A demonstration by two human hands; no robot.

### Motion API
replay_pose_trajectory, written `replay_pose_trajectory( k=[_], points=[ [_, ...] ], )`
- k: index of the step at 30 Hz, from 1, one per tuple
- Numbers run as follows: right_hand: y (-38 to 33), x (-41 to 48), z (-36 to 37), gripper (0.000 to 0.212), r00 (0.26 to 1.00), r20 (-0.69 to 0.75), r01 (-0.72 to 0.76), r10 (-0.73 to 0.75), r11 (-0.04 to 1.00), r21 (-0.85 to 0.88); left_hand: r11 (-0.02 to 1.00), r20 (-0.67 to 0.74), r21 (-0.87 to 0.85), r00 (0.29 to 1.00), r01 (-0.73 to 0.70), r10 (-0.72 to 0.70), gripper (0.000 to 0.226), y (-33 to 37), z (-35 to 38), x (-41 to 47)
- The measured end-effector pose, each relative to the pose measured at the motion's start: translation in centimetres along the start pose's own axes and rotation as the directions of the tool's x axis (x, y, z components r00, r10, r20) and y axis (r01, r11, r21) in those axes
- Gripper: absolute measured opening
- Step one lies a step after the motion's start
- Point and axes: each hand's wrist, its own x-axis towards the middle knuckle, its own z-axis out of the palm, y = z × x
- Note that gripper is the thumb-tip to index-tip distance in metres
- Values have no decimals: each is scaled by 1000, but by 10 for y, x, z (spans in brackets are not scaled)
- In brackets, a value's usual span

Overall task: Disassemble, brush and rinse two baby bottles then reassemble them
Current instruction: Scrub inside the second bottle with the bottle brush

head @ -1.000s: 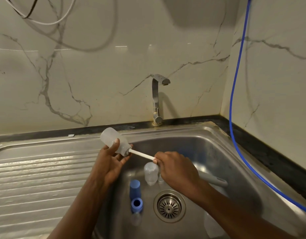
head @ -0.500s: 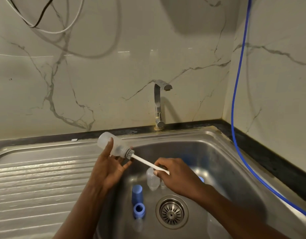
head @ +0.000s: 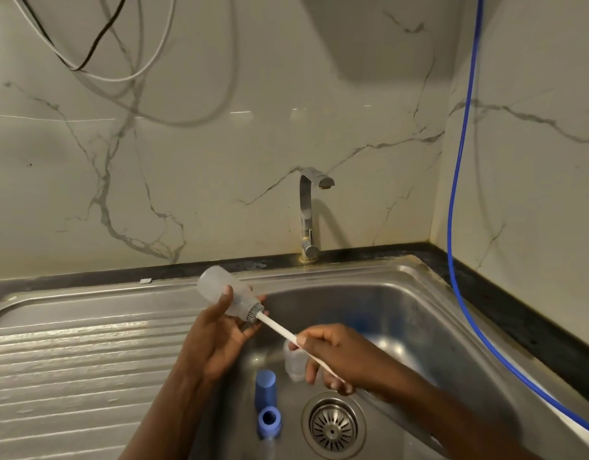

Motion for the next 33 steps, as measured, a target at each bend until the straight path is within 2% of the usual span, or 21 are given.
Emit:
replay_pose_trajectory(
  k=[2, 4, 7, 9, 10, 13, 15, 16, 18, 21, 23, 25, 26, 28, 30, 31, 33],
  points=[
    [6, 2, 1, 19, 986, -144, 44, -88, 959, -279, 998, -47, 17, 997, -58, 59, 55, -1, 0, 3],
    [13, 4, -2, 26, 952, -226, 47, -207, 828, -559, 994, -88, 6, 990, -108, 108, 60, 2, -2, 4],
    [14, 9, -5, 27, 893, -344, -52, -290, 692, -720, 991, -117, -22, 985, -129, 126, 55, 6, -4, 5],
    [12, 13, -2, 25, 875, -367, -47, -315, 699, -713, 993, -99, -28, 989, -117, 114, 42, 7, -2, 5],
    [10, 14, -1, 24, 889, -354, -23, -292, 742, -670, 993, -95, -33, 989, -112, 109, 41, 8, -1, 5],
    [8, 14, 0, 33, 970, -222, 21, -100, 943, -332, 989, -104, -86, 988, -121, 111, 52, 11, -1, 7],
    [6, 10, 3, 35, 991, -132, -26, 9, 991, -128, 988, -106, -97, 988, -123, 113, 54, 12, -2, 6],
    [6, 9, 4, 32, 992, -128, -20, 5, 993, -116, 988, -112, -98, 987, -123, 112, 54, 12, -2, 6],
    [8, 8, 6, 29, 975, -207, 29, -85, 965, -260, 988, -130, -92, 985, -124, 111, 61, 12, -1, 4],
    [12, 11, 1, 28, 904, -316, 22, -286, 772, -636, 987, -139, -106, 984, -123, 108, 71, 11, -1, 5],
    [11, 13, -2, 21, 853, -362, -8, -376, 685, -729, 987, -132, -110, 986, -121, 106, 70, 9, -3, 6],
    [10, 14, -2, 19, 849, -344, 39, -400, 697, -716, 989, -116, -103, 989, -106, 94, 64, 6, -4, 8],
    [9, 15, 2, 20, 866, -313, 91, -389, 740, -666, 989, -103, -99, 990, -107, 97, 64, 6, -4, 9],
    [7, 16, 6, 25, 926, -251, 146, -280, 883, -445, 989, -72, -96, 992, -113, 106, 67, 4, 1, 9],
    [3, 15, 7, 30, 973, -189, 88, -132, 971, -222, 989, -53, -74, 991, -128, 124, 68, 5, 5, 9],
    [2, 13, 7, 32, 980, -171, 66, -100, 979, -194, 988, -59, -66, 989, -136, 132, 68, 6, 6, 8],
    [4, 14, 5, 34, 969, -202, 80, -143, 953, -292, 987, -92, -61, 986, -147, 142, 68, 8, 4, 8]
  ],
)
